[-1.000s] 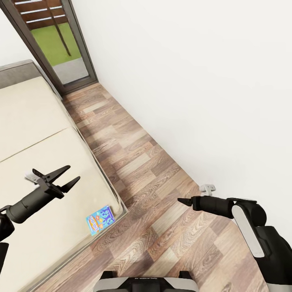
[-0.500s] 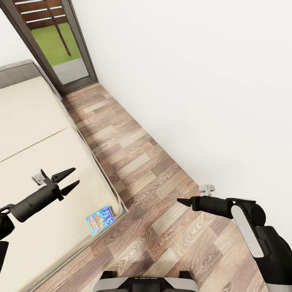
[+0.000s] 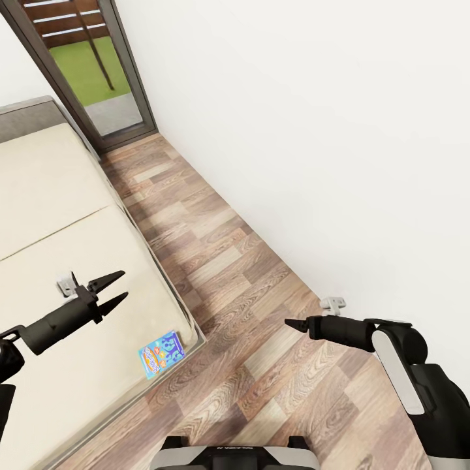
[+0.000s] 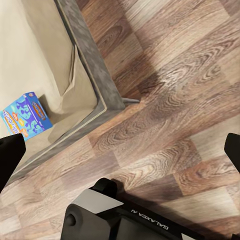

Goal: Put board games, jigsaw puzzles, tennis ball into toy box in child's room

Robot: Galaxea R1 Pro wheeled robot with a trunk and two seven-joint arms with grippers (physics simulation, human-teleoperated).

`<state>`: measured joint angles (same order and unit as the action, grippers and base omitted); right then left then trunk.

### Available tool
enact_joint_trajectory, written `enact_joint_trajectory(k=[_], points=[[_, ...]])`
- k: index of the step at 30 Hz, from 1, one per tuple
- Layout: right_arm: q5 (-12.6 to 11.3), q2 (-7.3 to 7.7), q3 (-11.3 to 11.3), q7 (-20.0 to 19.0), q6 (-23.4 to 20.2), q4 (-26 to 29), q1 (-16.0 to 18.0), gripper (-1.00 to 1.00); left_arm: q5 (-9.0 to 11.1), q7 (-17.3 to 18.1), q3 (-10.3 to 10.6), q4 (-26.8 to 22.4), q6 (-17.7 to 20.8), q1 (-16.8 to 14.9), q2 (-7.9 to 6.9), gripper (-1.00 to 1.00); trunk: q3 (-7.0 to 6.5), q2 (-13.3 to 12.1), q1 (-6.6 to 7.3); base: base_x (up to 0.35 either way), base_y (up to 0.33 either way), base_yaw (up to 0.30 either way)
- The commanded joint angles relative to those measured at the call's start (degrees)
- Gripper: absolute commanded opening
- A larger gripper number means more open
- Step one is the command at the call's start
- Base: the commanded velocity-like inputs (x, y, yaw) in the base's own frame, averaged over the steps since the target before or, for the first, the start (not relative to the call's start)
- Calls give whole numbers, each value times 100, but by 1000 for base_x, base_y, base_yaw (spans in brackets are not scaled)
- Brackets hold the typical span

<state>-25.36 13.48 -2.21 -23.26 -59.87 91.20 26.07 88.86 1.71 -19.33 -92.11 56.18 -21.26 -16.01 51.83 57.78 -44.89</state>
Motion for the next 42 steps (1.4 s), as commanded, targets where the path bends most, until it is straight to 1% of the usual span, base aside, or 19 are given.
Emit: enact_joint_trajectory(k=[1, 6, 16, 22, 29, 33, 42], points=[[57, 3, -1, -56, -13, 3, 3, 100, -13, 5, -2, 0, 27, -12, 1, 100, 21, 43, -22, 0, 0, 0], [57, 0, -2, -56, -13, 3, 3, 100, -7, 14, 14, 0, 34, -33, 1, 100, 111, 244, -132, 0, 0, 0], [52, 10, 3, -56, -13, 3, 3, 100, -2, 247, 84, 0, 41, -78, -2, 100, 290, 645, -352, 0, 0, 0], [50, 17, 7, -60, -13, 3, 3, 100, -1, 305, 117, 0, 45, -91, -3, 100, 398, 885, -484, 0, 0, 0], [49, 21, 8, -63, -13, 3, 3, 100, -1, 345, 220, 0, 54, -182, -2, 100, 519, 1166, -637, 0, 0, 0], [49, 22, 13, -64, -13, 4, 3, 100, -1, 355, 293, 0, 59, -215, -5, 100, 574, 1326, -725, 0, 0, 0], [49, 16, 11, -65, -13, 9, 3, 100, -1, 360, 347, 0, 62, -245, -6, 100, 674, 1687, -923, 0, 0, 0]])
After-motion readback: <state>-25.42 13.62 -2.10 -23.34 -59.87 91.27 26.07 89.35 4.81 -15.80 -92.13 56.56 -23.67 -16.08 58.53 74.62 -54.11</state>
